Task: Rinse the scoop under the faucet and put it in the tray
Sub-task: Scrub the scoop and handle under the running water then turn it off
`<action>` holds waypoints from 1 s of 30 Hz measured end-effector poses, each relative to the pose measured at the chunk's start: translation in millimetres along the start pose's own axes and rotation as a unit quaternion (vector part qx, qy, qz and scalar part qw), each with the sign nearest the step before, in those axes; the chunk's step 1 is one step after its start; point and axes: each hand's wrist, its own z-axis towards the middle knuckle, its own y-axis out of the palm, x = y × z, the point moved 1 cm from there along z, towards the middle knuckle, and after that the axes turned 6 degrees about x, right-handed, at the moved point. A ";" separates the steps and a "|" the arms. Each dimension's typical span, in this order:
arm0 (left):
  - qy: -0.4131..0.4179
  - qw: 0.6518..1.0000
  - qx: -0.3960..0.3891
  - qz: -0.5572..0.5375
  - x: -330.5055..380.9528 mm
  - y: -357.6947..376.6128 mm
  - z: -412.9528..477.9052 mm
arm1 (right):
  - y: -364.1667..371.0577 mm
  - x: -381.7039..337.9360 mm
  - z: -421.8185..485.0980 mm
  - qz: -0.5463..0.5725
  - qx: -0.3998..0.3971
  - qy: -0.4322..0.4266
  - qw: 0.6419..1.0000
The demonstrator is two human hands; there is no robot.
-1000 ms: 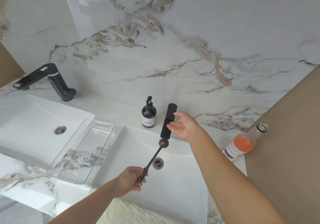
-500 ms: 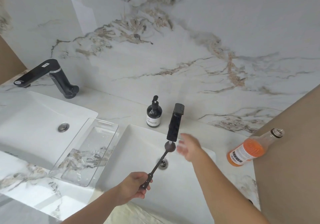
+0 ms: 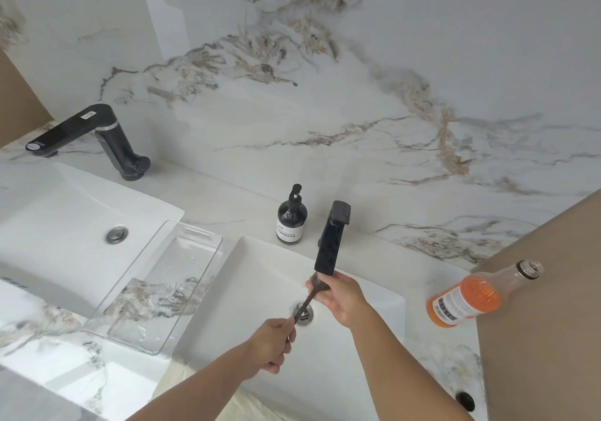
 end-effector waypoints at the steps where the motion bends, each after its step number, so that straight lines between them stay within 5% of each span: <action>1: 0.004 1.000 0.003 0.005 0.5 1.0 1.3 | -4.3 1.7 1.1 0.012 0.000 0.012 1.000; 6: 0.032 0.998 0.027 0.044 0.7 -0.8 7.8 | -8.4 7.1 -1.3 0.145 -0.031 0.027 0.989; 12: 0.055 0.998 0.003 0.000 8.6 -9.0 11.9 | -20.1 -5.8 -10.6 0.039 0.051 -0.002 0.998; 20: 0.059 0.988 0.025 -0.140 59.6 -25.9 50.6 | -56.5 -29.8 -21.3 0.129 0.089 -0.036 0.987; 30: 0.010 0.972 -0.083 -0.219 93.2 26.5 73.3 | -113.0 -38.9 -35.9 0.195 0.162 -0.091 0.963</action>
